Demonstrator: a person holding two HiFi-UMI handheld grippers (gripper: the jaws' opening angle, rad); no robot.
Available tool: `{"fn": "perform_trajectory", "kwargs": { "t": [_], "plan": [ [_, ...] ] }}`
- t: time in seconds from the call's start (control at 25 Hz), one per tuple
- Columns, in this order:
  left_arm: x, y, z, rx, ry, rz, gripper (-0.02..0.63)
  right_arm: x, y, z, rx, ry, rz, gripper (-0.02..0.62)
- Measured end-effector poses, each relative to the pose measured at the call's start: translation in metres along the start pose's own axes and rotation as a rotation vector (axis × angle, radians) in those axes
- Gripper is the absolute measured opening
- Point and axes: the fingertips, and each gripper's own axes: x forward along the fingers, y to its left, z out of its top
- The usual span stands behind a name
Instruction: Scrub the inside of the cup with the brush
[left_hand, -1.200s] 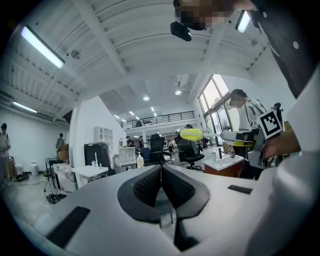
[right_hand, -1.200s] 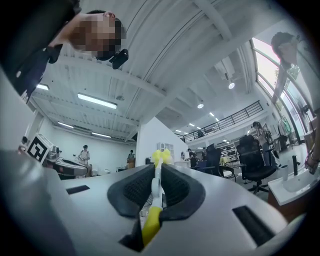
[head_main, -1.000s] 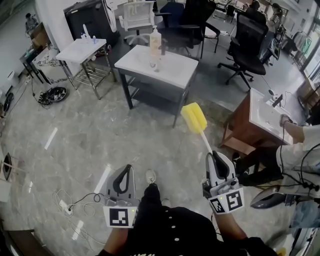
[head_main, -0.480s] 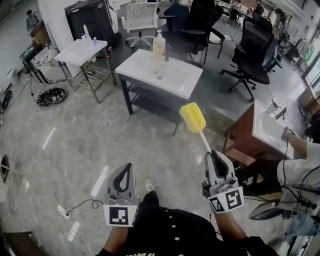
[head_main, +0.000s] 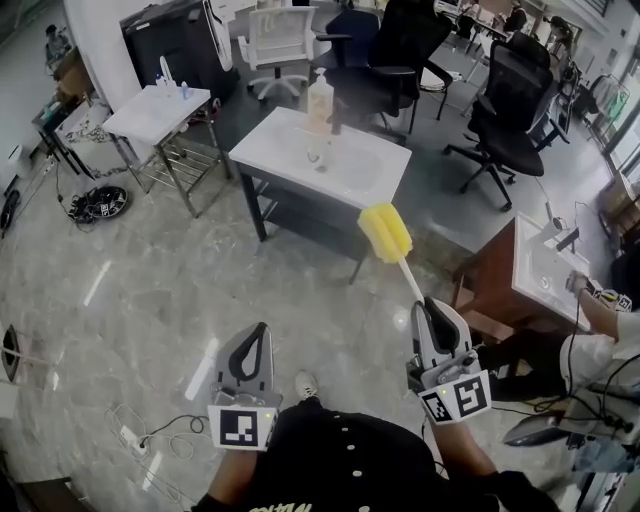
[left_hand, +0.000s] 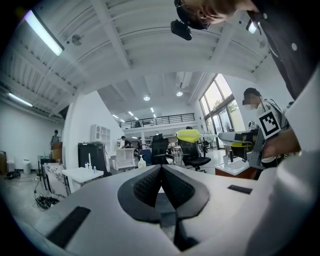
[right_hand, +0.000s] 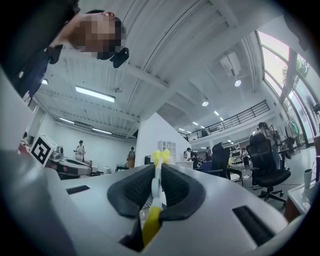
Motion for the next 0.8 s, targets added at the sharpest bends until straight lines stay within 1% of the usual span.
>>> {"fn": "perform_trajectory", "kwargs": {
  "t": [0.28, 0.52, 0.8],
  "plan": [
    [0.046, 0.034, 0.002, 0.007, -0.008, -0.030, 0.026, 0.053, -0.013, -0.008, -0.002, -0.014, -0.028, 0.053],
    [0.082, 0.063, -0.004, 0.017, -0.007, -0.053, 0.026, 0.093, -0.021, -0.023, -0.005, -0.015, -0.053, 0.052],
    [0.110, 0.084, 0.002, 0.039, -0.030, -0.071, 0.026, 0.128, -0.031, -0.021, -0.011, -0.045, -0.073, 0.052]
  ]
}}
